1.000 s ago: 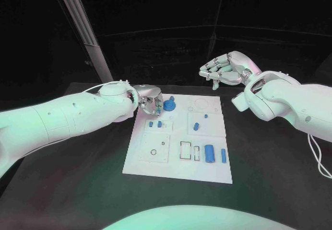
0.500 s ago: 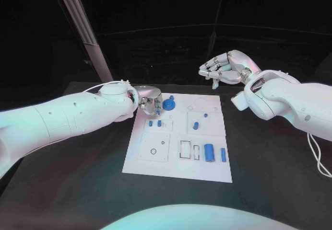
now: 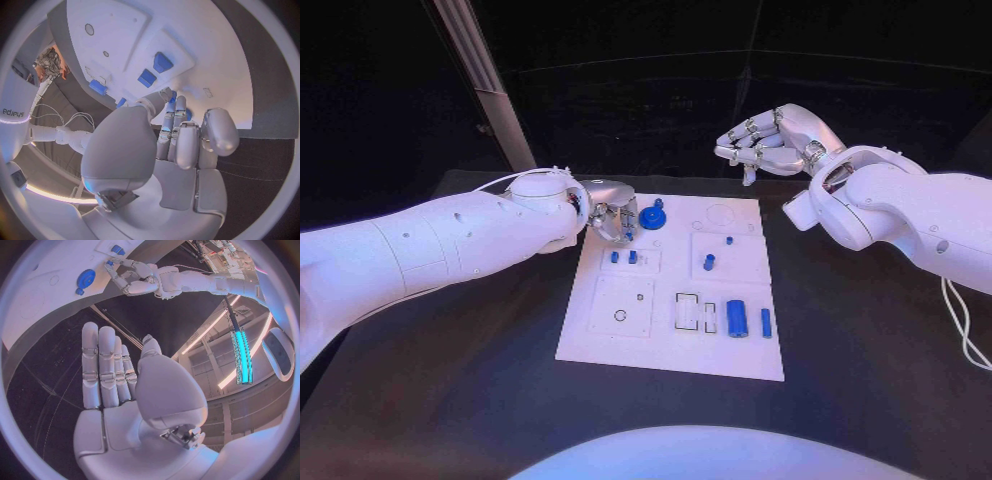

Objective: Assemble the parts on the task board

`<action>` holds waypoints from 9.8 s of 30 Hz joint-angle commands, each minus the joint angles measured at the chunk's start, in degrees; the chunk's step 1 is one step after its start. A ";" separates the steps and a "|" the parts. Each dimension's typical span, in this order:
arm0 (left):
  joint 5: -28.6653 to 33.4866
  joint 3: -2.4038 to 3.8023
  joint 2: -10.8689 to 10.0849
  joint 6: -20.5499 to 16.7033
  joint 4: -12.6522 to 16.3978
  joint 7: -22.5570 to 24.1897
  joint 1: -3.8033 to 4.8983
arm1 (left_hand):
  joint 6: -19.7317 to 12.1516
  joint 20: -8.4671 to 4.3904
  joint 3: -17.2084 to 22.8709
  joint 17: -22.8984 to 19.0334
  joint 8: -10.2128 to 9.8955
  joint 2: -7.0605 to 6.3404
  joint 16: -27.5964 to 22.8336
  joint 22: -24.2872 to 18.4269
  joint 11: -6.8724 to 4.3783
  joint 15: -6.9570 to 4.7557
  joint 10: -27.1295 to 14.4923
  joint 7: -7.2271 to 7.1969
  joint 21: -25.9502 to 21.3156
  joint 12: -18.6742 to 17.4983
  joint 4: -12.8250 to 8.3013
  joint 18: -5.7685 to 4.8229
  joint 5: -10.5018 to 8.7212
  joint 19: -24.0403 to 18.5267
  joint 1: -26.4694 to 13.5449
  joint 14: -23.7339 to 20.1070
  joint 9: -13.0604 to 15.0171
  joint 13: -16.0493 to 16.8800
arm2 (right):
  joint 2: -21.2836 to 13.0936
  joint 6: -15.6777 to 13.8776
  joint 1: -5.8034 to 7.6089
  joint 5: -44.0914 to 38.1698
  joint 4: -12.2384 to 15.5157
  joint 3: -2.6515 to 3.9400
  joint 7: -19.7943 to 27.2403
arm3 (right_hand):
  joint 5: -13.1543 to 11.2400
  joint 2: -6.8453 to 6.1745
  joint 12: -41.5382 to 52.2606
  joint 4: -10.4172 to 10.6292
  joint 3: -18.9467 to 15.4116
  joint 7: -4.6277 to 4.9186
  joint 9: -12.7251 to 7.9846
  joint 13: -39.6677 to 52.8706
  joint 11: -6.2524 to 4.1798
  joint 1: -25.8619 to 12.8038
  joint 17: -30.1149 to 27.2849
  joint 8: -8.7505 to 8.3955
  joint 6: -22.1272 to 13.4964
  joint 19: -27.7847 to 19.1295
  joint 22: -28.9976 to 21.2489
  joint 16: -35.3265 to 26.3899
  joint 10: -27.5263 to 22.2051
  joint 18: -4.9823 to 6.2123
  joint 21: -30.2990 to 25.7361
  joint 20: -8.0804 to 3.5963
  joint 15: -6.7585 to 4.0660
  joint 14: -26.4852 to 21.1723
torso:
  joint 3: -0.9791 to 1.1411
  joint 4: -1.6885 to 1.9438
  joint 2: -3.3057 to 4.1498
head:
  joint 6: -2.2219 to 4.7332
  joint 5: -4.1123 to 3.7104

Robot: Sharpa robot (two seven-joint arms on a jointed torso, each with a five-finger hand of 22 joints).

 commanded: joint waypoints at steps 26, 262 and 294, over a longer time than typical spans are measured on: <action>0.21 -0.01 0.65 0.80 -0.72 -0.14 0.00 | -2.03 0.30 -0.02 -0.67 -2.61 -1.17 0.11 0.44 0.42 -0.13 -0.32 0.47 0.40 -2.29 -0.05 -0.85 -0.24 0.35 -2.00 1.64 -0.45 0.09 | -0.04 0.45 0.10 -0.09 0.08 0.04 0.34 | 0.35 0.02 -0.30 -0.19 -0.03 -0.12 -0.07 -0.38 0.11 0.41 0.12 -0.38 -0.37 0.39 -0.13 -0.40 -0.12 0.30 -0.39 0.20 0.35 0.13 | 0.04 0.00 -0.01 | -0.15 -0.24; 85.40 -0.15 -11.86 -8.24 12.40 26.70 -0.17 | -4.90 1.88 -4.40 -23.40 -2.83 1.88 -11.00 -23.31 2.08 1.43 -3.21 2.94 -31.89 1.46 -0.24 4.39 2.17 -12.91 -1.27 -9.38 -0.53 0.68 | 15.60 16.81 -12.38 -59.53 3.63 -2.19 -12.68 | -18.87 -8.57 -31.12 -17.24 45.27 -0.94 -0.35 -25.51 -0.21 1.67 20.48 -9.34 11.94 10.58 31.37 28.64 12.12 -3.79 27.53 -0.73 -0.53 9.33 | -0.11 -0.02 -0.01 | -1.87 1.99; 85.40 -0.16 -12.21 -7.88 12.17 26.37 -0.17 | -4.98 1.91 -4.36 -23.70 -2.81 1.85 -11.12 -23.36 2.12 1.47 -3.33 2.99 -31.96 1.59 -0.34 4.38 2.29 -12.90 -1.24 -9.50 -0.54 0.66 | 0.49 6.86 -8.60 -51.46 11.75 -1.64 -16.78 | -17.91 -10.55 -27.81 -16.87 39.58 -0.20 -0.43 -25.84 1.11 -2.22 11.61 -8.96 5.21 6.97 22.01 21.04 3.57 -2.23 20.58 0.41 0.55 7.73 | -0.17 -0.52 -0.31 | -0.20 0.26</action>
